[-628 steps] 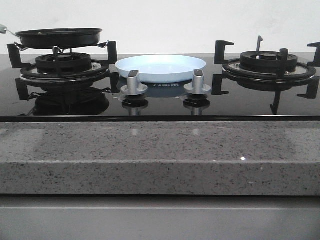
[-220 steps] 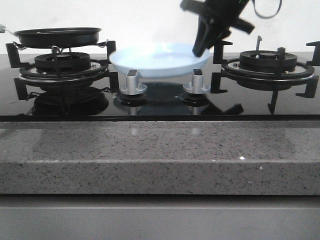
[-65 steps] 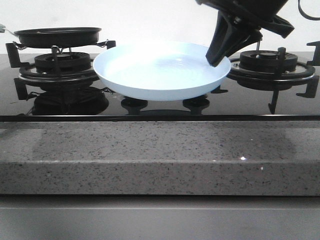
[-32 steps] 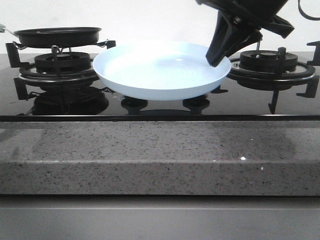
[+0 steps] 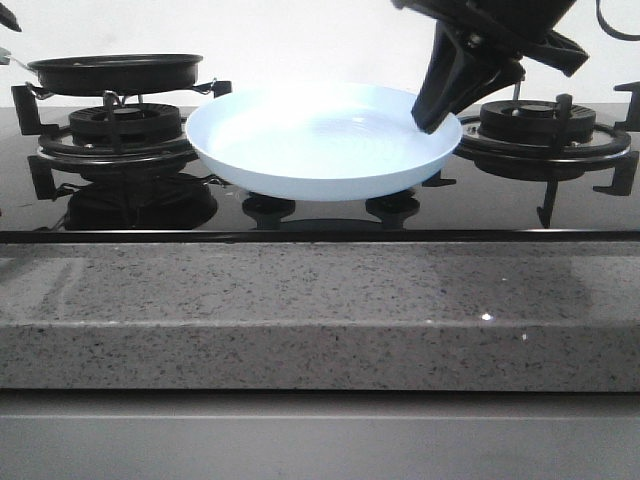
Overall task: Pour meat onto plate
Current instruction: 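Hold the plate raised while the left gripper grasps the pan handle, then lift the black pan with the left gripper over the plate, then tilt the pan with the left gripper to pour meat onto the plate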
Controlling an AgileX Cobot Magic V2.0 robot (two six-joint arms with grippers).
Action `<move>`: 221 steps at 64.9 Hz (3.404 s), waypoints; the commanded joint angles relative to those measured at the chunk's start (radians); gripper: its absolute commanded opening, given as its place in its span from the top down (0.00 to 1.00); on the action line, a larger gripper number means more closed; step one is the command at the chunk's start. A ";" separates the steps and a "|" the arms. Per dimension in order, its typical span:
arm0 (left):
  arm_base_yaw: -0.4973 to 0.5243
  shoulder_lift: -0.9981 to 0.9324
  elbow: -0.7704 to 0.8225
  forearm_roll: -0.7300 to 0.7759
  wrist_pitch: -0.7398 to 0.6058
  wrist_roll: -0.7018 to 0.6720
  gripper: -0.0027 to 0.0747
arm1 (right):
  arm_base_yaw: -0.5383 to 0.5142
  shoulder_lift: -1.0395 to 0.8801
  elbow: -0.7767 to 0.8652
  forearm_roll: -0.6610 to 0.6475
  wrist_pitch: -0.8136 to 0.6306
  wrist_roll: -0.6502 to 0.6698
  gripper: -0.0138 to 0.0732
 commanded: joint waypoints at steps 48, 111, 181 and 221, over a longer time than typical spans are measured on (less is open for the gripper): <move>0.026 -0.024 -0.043 -0.117 0.123 0.051 0.99 | 0.002 -0.039 -0.026 0.026 -0.028 -0.008 0.92; -0.057 -0.524 0.365 -0.396 0.043 0.288 0.99 | 0.002 -0.039 -0.026 0.026 -0.028 -0.008 0.92; -0.637 -0.659 0.365 -0.280 -0.416 0.849 0.99 | 0.002 -0.039 -0.026 0.026 -0.028 -0.008 0.92; -0.667 -0.740 0.365 -0.267 -0.377 1.238 0.99 | 0.002 -0.039 -0.026 0.026 -0.028 -0.008 0.92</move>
